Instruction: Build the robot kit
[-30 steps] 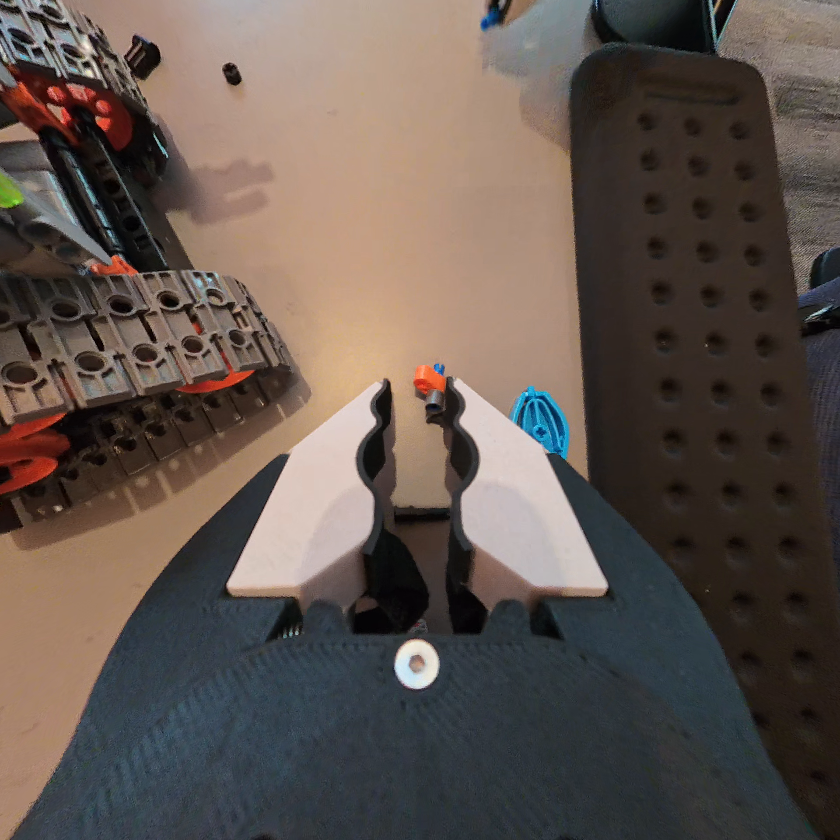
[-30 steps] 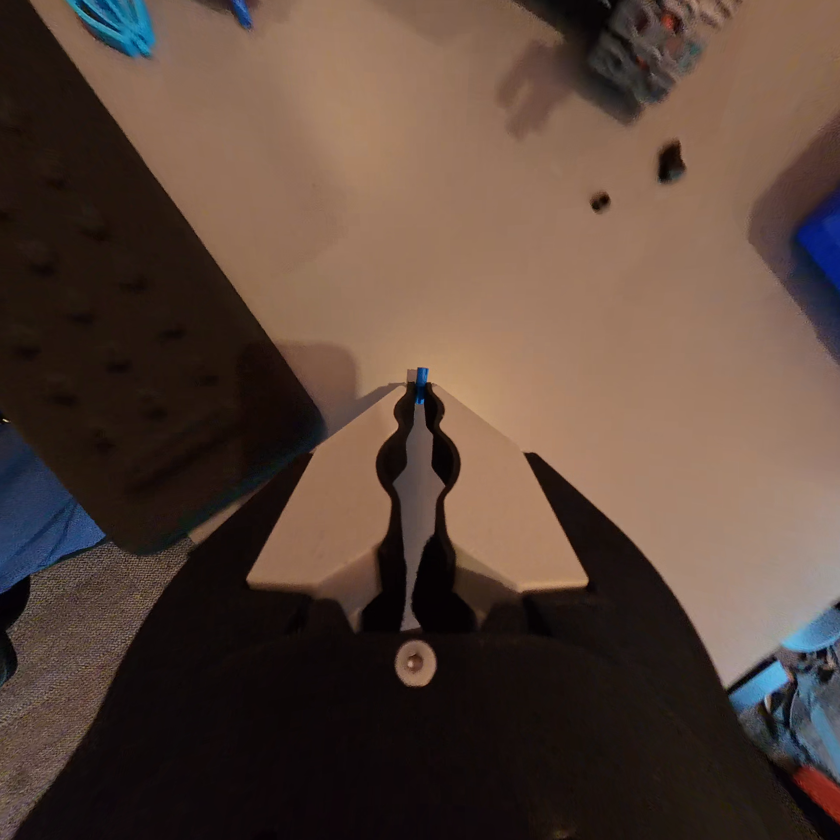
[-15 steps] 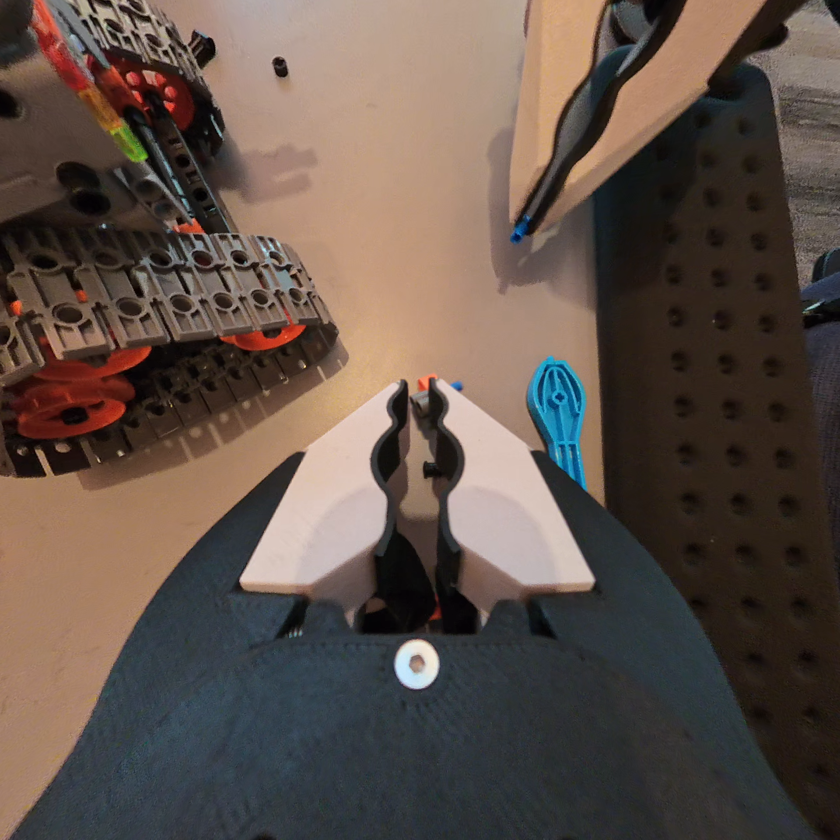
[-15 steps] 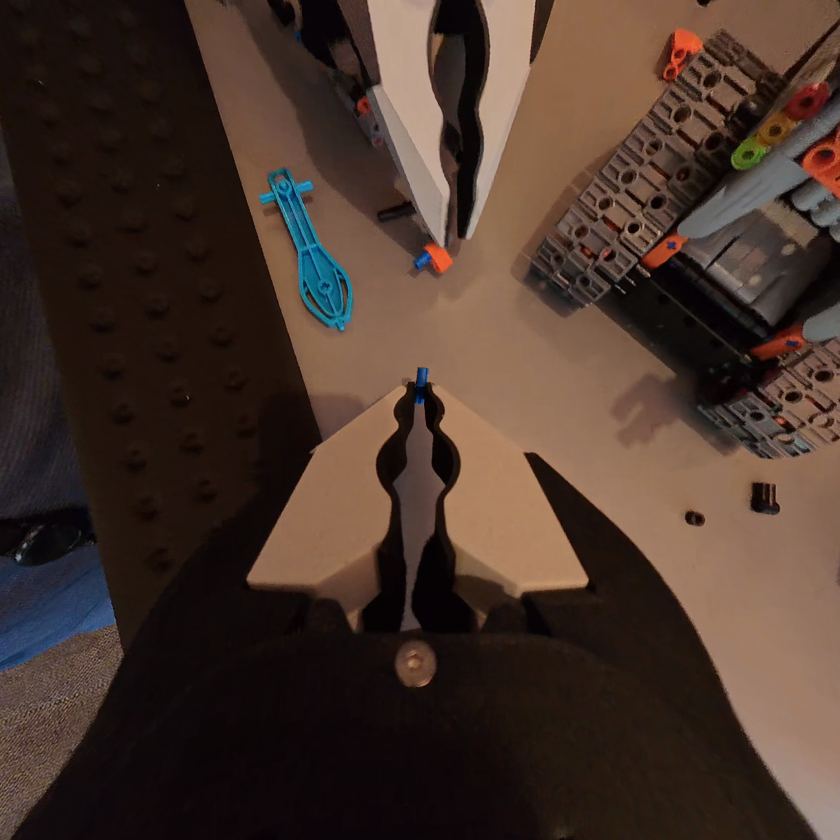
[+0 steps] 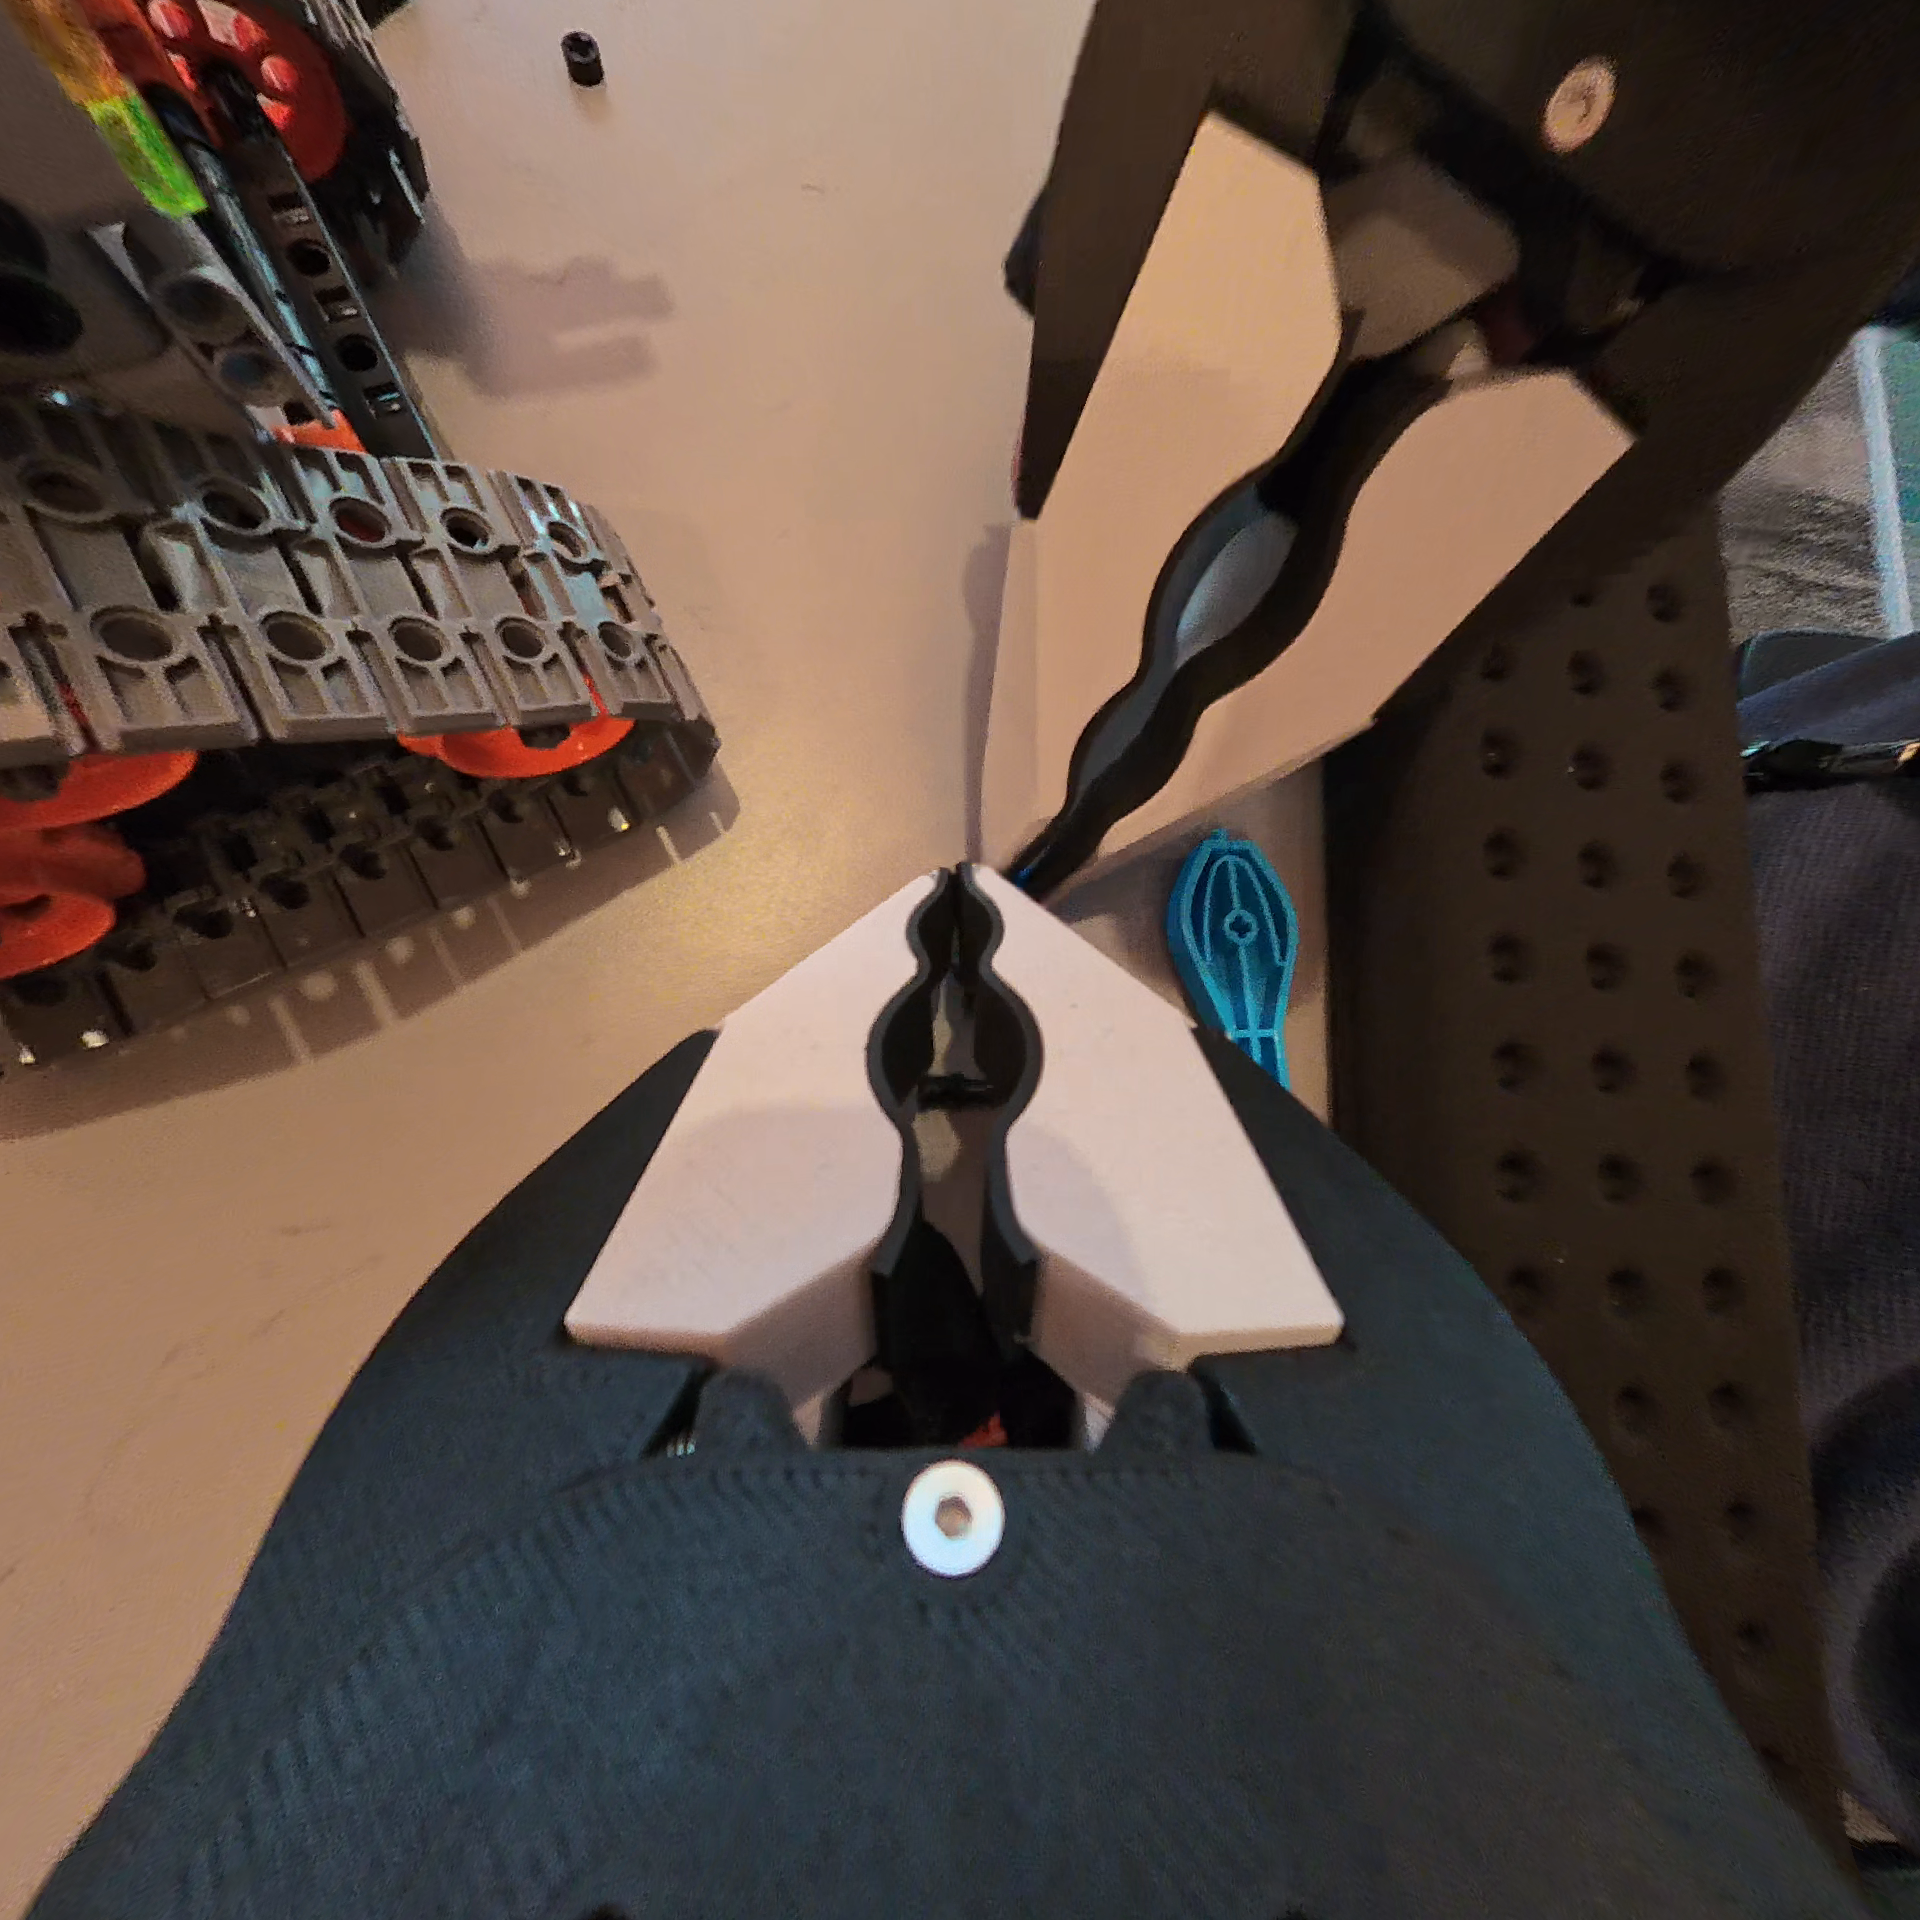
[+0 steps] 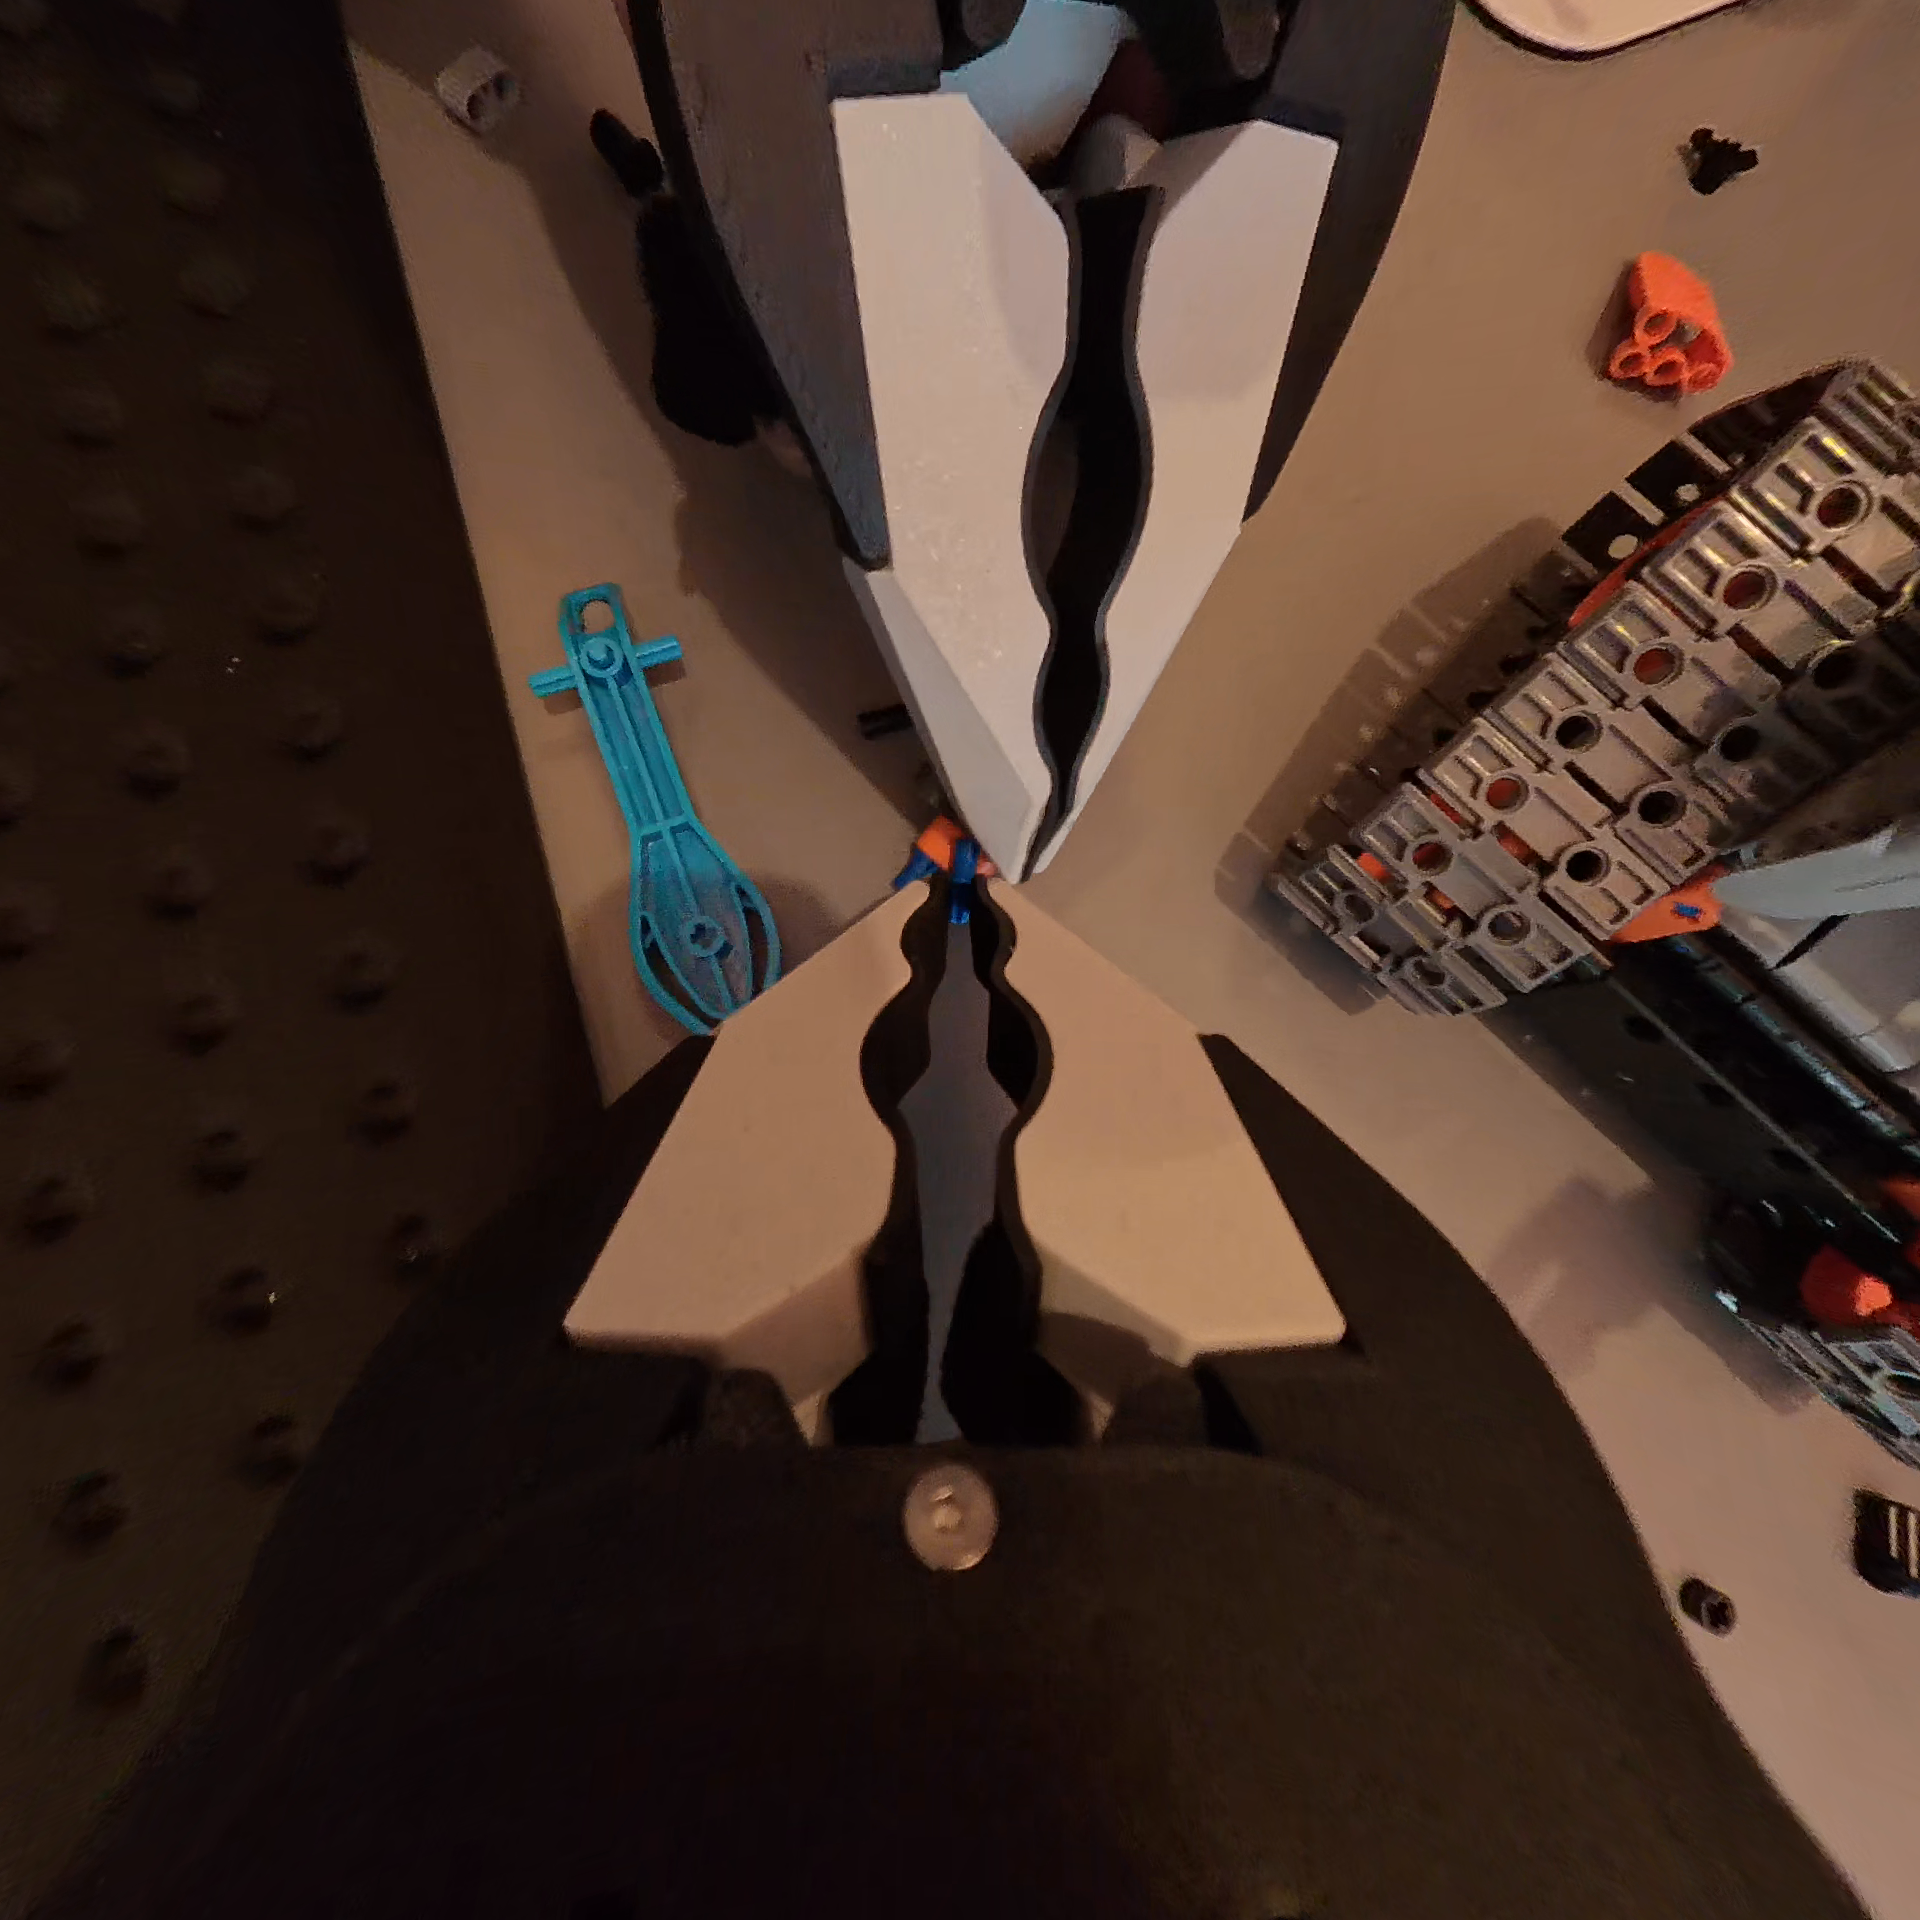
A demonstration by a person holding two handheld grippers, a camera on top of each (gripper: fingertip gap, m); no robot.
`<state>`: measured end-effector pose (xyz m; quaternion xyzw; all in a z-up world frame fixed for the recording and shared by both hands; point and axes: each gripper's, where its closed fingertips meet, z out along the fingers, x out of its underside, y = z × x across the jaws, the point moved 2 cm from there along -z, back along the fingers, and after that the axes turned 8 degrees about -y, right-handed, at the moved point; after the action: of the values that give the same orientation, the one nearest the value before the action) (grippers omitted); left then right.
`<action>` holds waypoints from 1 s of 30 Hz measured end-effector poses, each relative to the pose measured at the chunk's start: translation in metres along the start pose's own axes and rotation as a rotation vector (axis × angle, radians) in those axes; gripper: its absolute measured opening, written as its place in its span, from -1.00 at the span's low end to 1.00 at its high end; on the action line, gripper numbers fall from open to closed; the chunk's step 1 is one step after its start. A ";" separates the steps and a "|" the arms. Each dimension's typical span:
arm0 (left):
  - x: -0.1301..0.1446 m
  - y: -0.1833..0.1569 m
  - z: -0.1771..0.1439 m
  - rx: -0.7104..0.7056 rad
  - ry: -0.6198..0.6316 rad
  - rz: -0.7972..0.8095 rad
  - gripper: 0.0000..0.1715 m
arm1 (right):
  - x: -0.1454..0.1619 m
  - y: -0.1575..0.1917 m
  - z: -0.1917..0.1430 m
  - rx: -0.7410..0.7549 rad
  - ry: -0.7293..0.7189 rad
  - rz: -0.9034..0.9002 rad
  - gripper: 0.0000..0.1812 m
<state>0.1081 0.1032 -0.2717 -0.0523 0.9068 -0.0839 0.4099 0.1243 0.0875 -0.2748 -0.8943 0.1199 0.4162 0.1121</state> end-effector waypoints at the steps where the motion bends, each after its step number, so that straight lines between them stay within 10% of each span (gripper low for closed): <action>1: 0.000 -0.001 0.000 0.012 -0.002 -0.011 -1.00 | 0.003 -0.001 0.002 0.004 0.016 0.000 -0.99; 10: -0.018 0.005 -0.027 0.016 -0.099 0.017 -0.87 | -0.001 -0.004 -0.003 -0.002 -0.027 0.011 -0.99; 22: -0.024 -0.034 -0.044 -0.234 -0.119 0.746 -0.79 | -0.032 0.005 -0.018 -0.120 -0.180 0.036 -0.99; 30: -0.013 -0.035 -0.037 -0.335 -0.043 0.931 -0.88 | -0.043 0.012 -0.024 -0.185 -0.214 0.067 -0.99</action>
<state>0.0900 0.0748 -0.2312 0.2914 0.8261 0.2564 0.4085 0.1109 0.0744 -0.2282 -0.8470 0.0981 0.5218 0.0273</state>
